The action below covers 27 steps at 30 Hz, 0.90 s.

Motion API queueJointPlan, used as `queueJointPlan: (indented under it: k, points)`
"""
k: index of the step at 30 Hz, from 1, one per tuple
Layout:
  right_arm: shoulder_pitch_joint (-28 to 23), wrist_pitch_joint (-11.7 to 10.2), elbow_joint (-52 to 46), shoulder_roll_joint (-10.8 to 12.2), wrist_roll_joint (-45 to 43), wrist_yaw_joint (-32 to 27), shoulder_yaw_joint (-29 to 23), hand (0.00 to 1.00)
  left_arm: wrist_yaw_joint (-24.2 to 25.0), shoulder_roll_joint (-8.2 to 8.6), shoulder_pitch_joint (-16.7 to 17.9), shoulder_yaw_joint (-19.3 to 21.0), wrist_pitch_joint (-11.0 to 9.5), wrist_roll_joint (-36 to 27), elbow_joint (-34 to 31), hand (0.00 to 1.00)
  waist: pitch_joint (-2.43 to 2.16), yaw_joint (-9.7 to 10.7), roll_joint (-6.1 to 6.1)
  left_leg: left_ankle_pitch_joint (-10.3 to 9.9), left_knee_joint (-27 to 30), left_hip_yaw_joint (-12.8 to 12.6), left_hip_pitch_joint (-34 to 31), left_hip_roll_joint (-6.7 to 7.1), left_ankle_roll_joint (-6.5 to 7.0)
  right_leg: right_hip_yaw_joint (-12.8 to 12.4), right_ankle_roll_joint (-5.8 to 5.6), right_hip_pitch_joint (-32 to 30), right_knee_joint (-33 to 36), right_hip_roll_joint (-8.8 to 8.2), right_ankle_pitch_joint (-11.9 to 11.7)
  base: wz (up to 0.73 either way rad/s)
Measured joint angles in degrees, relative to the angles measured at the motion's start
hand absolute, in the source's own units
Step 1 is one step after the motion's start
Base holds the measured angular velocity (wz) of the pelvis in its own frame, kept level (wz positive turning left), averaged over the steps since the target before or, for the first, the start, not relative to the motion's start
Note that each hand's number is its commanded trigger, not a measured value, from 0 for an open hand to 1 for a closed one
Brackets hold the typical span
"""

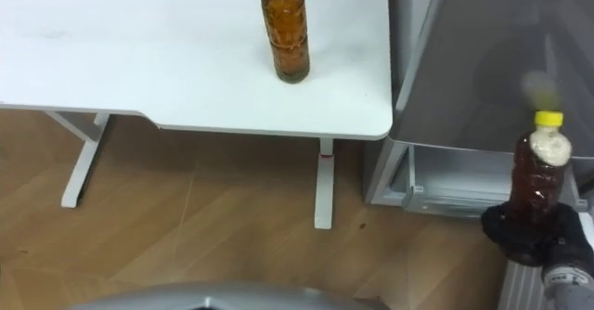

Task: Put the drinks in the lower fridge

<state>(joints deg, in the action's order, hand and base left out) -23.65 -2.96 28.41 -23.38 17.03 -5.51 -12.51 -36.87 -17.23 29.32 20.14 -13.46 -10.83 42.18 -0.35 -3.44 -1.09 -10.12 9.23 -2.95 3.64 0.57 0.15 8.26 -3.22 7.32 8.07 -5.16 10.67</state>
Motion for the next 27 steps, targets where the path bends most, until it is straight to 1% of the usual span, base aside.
queueJointPlan:
  k: [1, 2, 3, 4, 5, 6, 7, 8, 9, 11, 12, 14, 15, 17, 18, 20, 22, 24, 27]
  points:
    - [0.22, 0.91, 0.00, 0.06, 3.03, -0.39, 0.00, 1.00, 1.43, 0.85, -0.02, -0.14, 0.78, -4.86, 1.91, 0.00, 0.01, -0.04, 0.17, -0.05, 0.03, 0.11, 0.00, 0.07, 0.08, 0.06, -0.08, 0.05, 0.04, -0.07, 0.13, 0.04]
    - [0.70, 1.65, 0.17, 0.21, 5.88, -0.74, 0.01, 1.00, 2.82, 1.59, 0.06, -0.26, 1.70, -8.75, 3.52, 0.00, 0.16, 0.03, 0.48, -0.07, 0.03, 0.13, 0.02, 0.13, 0.10, 0.14, -0.14, 0.03, 0.13, -0.11, 0.26, 0.06]
    - [1.11, 1.72, 0.58, 0.44, 7.50, -0.89, 0.00, 1.00, 3.50, 1.81, 0.05, -0.53, 2.10, -10.81, 4.38, 0.00, 0.29, 0.12, 0.70, -0.07, 0.08, 0.20, -0.04, 0.14, 0.10, 0.23, -0.14, 0.02, 0.16, -0.11, 0.32, 0.08]
    - [2.55, 1.80, 2.02, 1.16, 9.95, -1.28, 0.00, 1.00, 4.85, 2.16, -0.06, -1.24, 2.70, -14.35, 6.40, 0.00, 0.58, 0.15, 1.18, -0.08, 0.23, 0.41, -0.23, 0.15, 0.09, 0.46, -0.13, 0.02, 0.18, -0.11, 0.41, 0.07]
    - [4.13, 2.42, 3.52, 1.65, 11.48, -1.60, -0.02, 1.00, 6.86, 2.57, -0.56, -2.24, 3.63, -17.27, 9.23, 0.00, 0.70, 0.14, 1.46, -0.09, 0.33, 0.66, -0.48, 0.16, 0.09, 0.52, -0.11, -0.05, 0.16, -0.11, 0.43, 0.07]
    - [4.69, 2.81, 4.05, 1.76, 12.13, -1.77, -0.06, 1.00, 8.19, 3.01, -0.73, -2.47, 4.33, -17.97, 10.55, 0.00, 0.69, 0.21, 1.54, -0.10, 0.35, 0.50, -0.52, 0.18, 0.11, 0.50, -0.11, -0.11, 0.14, -0.12, 0.43, 0.00]
    - [4.74, 3.28, 4.15, 2.25, 12.70, -1.97, -0.43, 1.00, 10.93, 3.97, -0.71, -2.80, 5.60, -18.79, 12.73, 0.00, 0.67, 0.29, 1.63, -0.15, 0.35, 0.33, -0.54, 0.21, 0.17, 0.53, -0.12, -0.09, 0.10, -0.16, 0.44, 0.00]
    - [4.67, 3.92, 3.97, 2.63, 13.00, -1.95, -0.49, 1.00, 13.63, 4.82, -0.63, -2.98, 7.12, -18.96, 14.31, 0.00, 0.67, 0.28, 1.80, -0.16, 0.33, 0.32, -0.63, 0.20, 0.18, 0.53, -0.14, -0.20, 0.11, -0.17, 0.45, 0.00]
    - [4.67, 4.45, 3.74, 2.80, 13.12, -1.99, -0.50, 1.00, 14.89, 5.23, -0.72, -2.97, 7.79, -18.99, 15.05, 0.00, 0.66, 0.45, 1.85, -0.16, 0.34, 0.33, -0.76, 0.19, 0.18, 0.56, -0.14, -0.33, 0.11, -0.17, 0.45, 0.00]
    - [5.47, 5.38, 3.49, 3.86, 13.64, -2.94, -0.50, 1.00, 18.36, 6.77, -1.35, -3.74, 10.38, -19.05, 16.41, 0.00, 0.66, 0.85, 1.92, -0.15, 0.40, 0.34, -1.07, 0.20, 0.18, 0.66, -0.16, -0.56, 0.15, -0.20, 0.47, 0.02]
    - [5.83, 5.61, 3.47, 4.11, 13.80, -3.22, -0.38, 1.00, 18.94, 7.10, -1.53, -4.22, 10.93, -19.05, 16.55, 0.00, 0.66, 1.10, 1.92, -0.15, 0.40, 0.34, -1.09, 0.21, 0.18, 0.72, -0.19, -0.55, 0.16, -0.22, 0.49, 0.00]
    - [6.87, 5.80, 3.47, 5.64, 14.51, -3.89, -0.12, 1.00, 21.55, 7.73, -3.71, -5.92, 12.92, -18.85, 17.72, 0.00, 0.66, 1.74, 1.95, -0.15, 0.46, 0.30, -1.05, 0.20, 0.18, 0.72, -0.18, -0.47, 0.14, -0.21, 0.52, 0.00]
    - [6.88, 5.79, 3.47, 6.03, 14.77, -4.06, -0.03, 1.00, 22.26, 7.75, -4.42, -6.13, 13.40, -18.73, 17.74, 0.00, 0.64, 1.70, 1.99, -0.15, 0.44, 0.30, -1.01, 0.20, 0.18, 0.70, -0.18, -0.45, 0.16, -0.20, 0.53, 0.00]
    - [7.17, 5.83, 3.46, 7.84, 16.30, -5.53, 0.68, 1.00, 24.63, 7.72, -6.68, -7.86, 14.12, -18.62, 17.66, 0.00, 0.63, 1.64, 2.02, -0.15, 0.40, 0.33, -0.84, 0.21, 0.18, 0.78, -0.18, -0.38, 0.25, -0.23, 0.52, 0.00]
    - [7.38, 5.94, 3.46, 8.43, 17.16, -6.04, 0.85, 1.00, 24.93, 7.73, -7.32, -8.15, 14.48, -18.62, 17.68, 0.00, 0.63, 1.67, 2.03, -0.15, 0.40, 0.32, -0.78, 0.21, 0.18, 0.83, -0.18, -0.38, 0.41, -0.27, 0.53, 0.00]
    - [8.08, 6.94, 3.46, 9.75, 21.02, -7.37, 2.41, 1.00, 25.48, 7.82, -9.33, -9.58, 15.56, -18.31, 17.91, 0.00, 0.64, 1.76, 2.02, -0.16, 0.38, -0.15, -0.47, 0.19, 0.19, 0.70, -0.21, -0.26, 0.62, -0.31, 0.56, -0.06]
    - [8.52, 7.17, 3.46, 10.54, 23.42, -7.70, 3.26, 1.00, 26.41, 7.82, -10.47, -9.73, 16.15, -17.48, 17.92, 0.00, 0.67, 1.78, 2.03, -0.21, 0.39, -0.16, -0.54, 0.22, 0.23, 0.53, -0.22, -0.01, 0.61, -0.31, 0.57, -0.03]
    - [8.84, 7.55, 3.33, 11.08, 25.58, -7.88, 3.86, 1.00, 26.59, 7.84, -10.99, -9.73, 16.78, -16.49, 17.66, 0.00, 0.67, 1.75, 1.96, -0.34, 0.50, -0.17, -0.52, 0.25, 0.27, 0.37, -0.22, 0.01, 0.65, -0.30, 0.57, 0.00]
    - [9.22, 8.15, 2.01, 11.40, 33.61, -9.19, 4.58, 1.00, 26.75, 7.85, -10.73, -11.52, 17.80, -15.63, 17.46, 0.00, 0.75, 1.77, 1.57, -0.69, 1.15, -0.17, -0.76, 0.19, 0.32, 0.40, -0.22, 0.08, 0.80, -0.27, 0.57, 0.00]
